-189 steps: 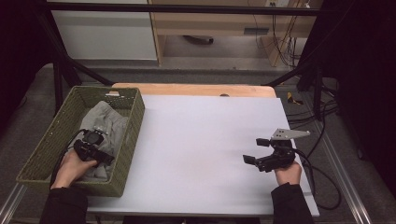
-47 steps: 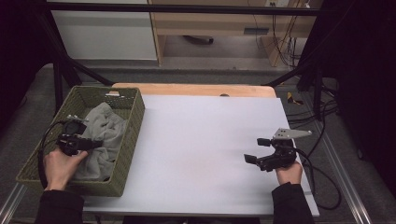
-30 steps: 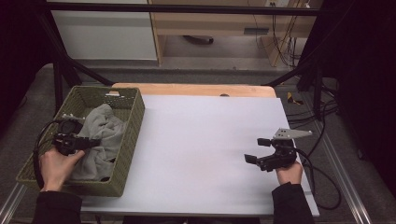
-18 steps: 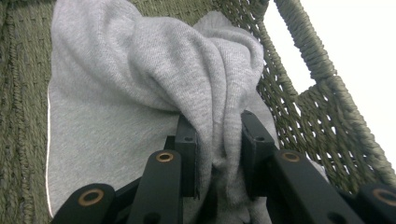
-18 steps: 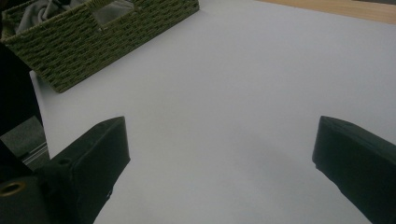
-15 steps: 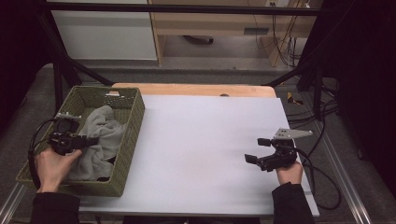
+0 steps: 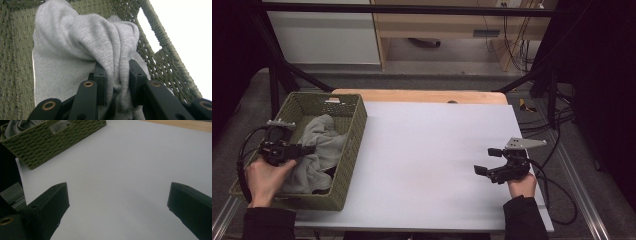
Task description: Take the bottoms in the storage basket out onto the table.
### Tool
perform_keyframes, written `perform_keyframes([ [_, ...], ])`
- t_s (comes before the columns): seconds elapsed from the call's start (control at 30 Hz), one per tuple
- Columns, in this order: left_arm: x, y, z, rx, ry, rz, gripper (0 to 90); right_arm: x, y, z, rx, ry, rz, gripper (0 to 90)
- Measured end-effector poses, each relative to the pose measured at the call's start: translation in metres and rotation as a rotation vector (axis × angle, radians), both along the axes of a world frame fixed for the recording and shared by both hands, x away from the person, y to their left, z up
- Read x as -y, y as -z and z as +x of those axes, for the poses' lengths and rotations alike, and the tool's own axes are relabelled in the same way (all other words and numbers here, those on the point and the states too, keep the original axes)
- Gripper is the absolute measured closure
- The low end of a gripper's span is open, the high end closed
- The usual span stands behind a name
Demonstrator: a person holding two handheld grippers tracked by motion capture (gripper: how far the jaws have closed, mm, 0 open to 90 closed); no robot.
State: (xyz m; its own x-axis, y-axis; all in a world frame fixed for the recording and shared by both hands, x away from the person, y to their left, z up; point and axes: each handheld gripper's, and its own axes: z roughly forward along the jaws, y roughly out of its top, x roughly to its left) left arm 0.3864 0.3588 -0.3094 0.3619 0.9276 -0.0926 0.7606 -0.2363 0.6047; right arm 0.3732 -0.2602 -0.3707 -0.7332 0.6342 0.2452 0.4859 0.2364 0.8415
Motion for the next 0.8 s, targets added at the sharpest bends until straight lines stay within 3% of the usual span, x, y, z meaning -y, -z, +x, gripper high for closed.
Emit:
perform_keyframes([
  [0.8, -0.011, -0.024, -0.014, 0.067, -0.003, -0.053, 72.6, 0.000, 0.000, 0.000, 0.005, 0.002, -0.004, 4.3],
])
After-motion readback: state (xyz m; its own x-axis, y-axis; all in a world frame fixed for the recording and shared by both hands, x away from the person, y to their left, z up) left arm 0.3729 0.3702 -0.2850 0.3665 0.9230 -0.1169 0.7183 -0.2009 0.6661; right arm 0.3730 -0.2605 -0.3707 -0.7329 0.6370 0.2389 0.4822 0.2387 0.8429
